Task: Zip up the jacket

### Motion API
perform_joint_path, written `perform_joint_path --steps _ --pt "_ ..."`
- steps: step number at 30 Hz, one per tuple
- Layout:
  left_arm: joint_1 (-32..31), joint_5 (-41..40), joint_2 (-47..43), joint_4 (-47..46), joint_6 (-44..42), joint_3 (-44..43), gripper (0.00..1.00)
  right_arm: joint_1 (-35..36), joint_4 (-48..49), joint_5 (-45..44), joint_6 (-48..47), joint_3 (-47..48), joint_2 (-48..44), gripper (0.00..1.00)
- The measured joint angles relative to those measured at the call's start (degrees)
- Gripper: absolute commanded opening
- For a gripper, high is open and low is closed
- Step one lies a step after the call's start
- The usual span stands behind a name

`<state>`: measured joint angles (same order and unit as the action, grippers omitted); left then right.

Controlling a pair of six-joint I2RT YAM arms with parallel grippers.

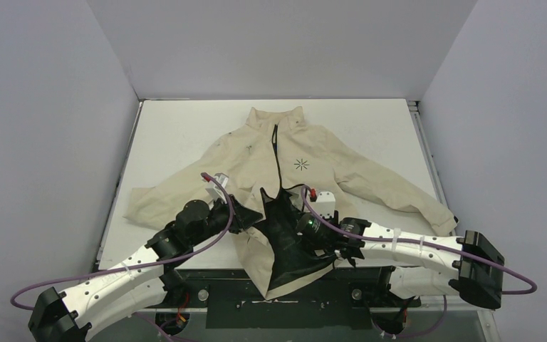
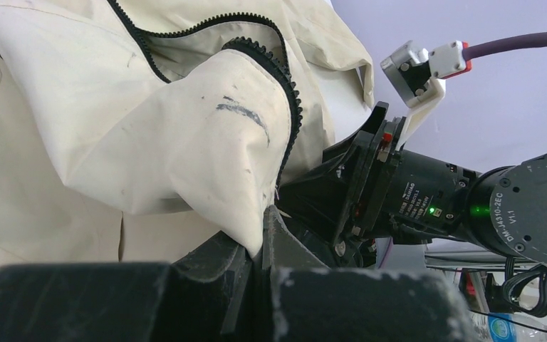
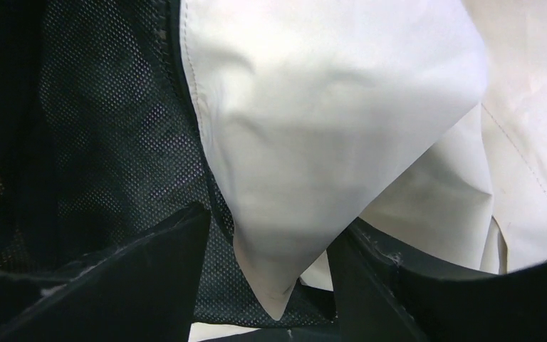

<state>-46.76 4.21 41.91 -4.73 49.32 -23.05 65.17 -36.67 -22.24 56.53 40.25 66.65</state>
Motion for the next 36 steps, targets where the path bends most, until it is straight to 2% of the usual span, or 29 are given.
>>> perform_joint_path --steps 3,12,14,17,19,23,26,31,36 --pt "0.0 0.3 0.0 0.0 0.0 0.0 0.0 0.0 -0.6 0.5 0.3 0.0 0.5 0.64" --pt "0.1 0.7 0.0 -0.2 0.2 0.9 0.0 0.0 -0.5 1.7 1.7 -1.8 0.7 0.5" --pt "0.1 0.8 0.0 -0.2 0.3 1.0 0.0 0.0 -0.2 1.7 2.1 -1.8 0.7 0.5" --pt "0.1 0.8 -0.1 -0.2 0.6 1.1 0.0 0.0 0.7 1.4 2.5 -1.8 0.7 0.56" --pt "0.1 0.8 -0.1 -0.2 0.7 1.1 0.0 0.0 1.2 1.2 2.6 -1.8 0.7 0.56" --pt "0.1 1.0 -0.1 -0.2 1.0 1.2 0.0 0.0 2.3 0.5 2.5 -1.8 0.7 0.45" --pt "0.2 1.0 -0.1 -0.2 1.1 1.2 0.0 0.0 2.5 0.2 2.4 -1.8 0.7 0.31" --pt "0.4 1.1 -0.1 -0.2 1.1 1.2 0.0 0.0 2.8 -0.4 2.4 -1.8 0.7 0.12" --pt "0.4 1.2 -0.1 -0.3 1.1 1.2 0.0 0.0 2.9 -0.9 1.0 -2.0 -1.6 0.0"
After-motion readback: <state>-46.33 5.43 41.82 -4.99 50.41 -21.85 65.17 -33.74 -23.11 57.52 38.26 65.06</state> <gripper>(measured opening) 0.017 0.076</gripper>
